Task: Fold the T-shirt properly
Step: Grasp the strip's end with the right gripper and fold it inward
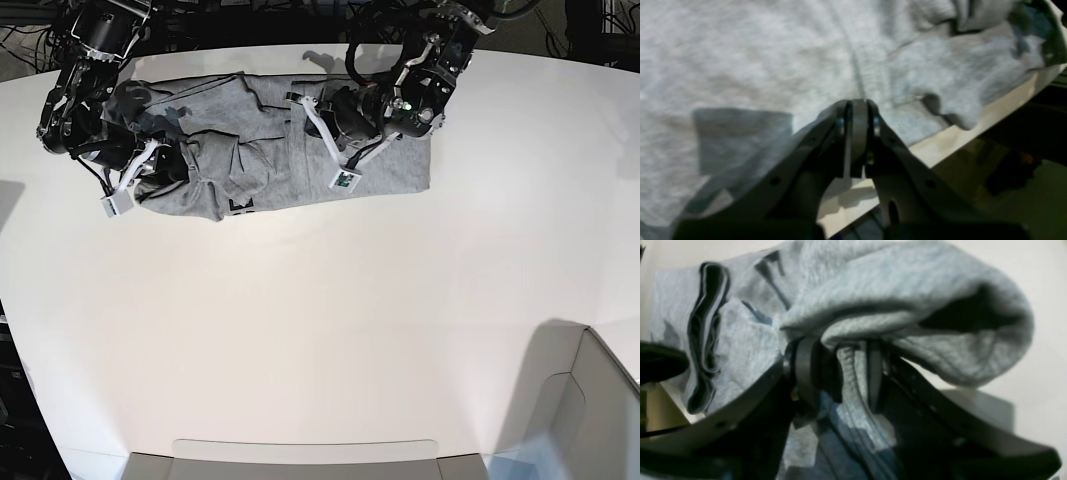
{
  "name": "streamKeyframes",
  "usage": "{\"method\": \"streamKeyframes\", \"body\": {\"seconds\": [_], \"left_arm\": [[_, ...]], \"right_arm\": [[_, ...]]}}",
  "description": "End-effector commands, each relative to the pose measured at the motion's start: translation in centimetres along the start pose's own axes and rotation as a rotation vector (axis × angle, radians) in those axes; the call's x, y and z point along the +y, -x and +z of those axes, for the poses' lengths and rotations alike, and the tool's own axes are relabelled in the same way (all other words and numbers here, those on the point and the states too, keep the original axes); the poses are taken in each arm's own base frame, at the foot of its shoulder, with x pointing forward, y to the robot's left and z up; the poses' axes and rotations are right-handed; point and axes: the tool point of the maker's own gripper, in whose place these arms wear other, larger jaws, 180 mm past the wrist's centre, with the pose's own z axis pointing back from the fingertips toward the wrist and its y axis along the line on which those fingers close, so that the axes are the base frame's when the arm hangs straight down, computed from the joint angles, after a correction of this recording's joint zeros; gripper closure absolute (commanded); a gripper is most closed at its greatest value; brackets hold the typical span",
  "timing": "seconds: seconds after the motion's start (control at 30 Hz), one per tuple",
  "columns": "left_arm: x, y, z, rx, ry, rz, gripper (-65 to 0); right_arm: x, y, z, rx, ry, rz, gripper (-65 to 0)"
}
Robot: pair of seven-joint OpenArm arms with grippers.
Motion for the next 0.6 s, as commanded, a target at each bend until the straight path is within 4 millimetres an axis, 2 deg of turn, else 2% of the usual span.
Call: {"method": "streamKeyframes", "body": {"seconds": [0.0,0.1,0.13,0.3,0.57], "left_arm": [[-0.5,-0.9,0.4,-0.032,0.016,-0.008,-1.8],[-0.7,-1.0,0.4,-0.035,0.022,-0.008,-1.8],[-0.8,-1.1,0.5,-0.039,0.024,-0.009,-1.8],[-1.2,-0.8,0.8,-0.044,0.034,-0.008,-1.8],[-3.4,-1.7,3.2,-0.124,0.082,-0.031,-1.8]], "right_arm": [[-2.1,7.3,0.7,0.335,0.107,0.011,-17.6],[-2.4,6.1,0.8,0.316,0.116,0.026,-2.6],[-2.5,5.6,0.8,0.306,0.12,0.027,0.0],[-4.3,2.5,2.2,0.216,0.18,-0.003,0.0],[-7.8,-2.7,6.1,0.064,0.27,-0.028,0.0]]}}
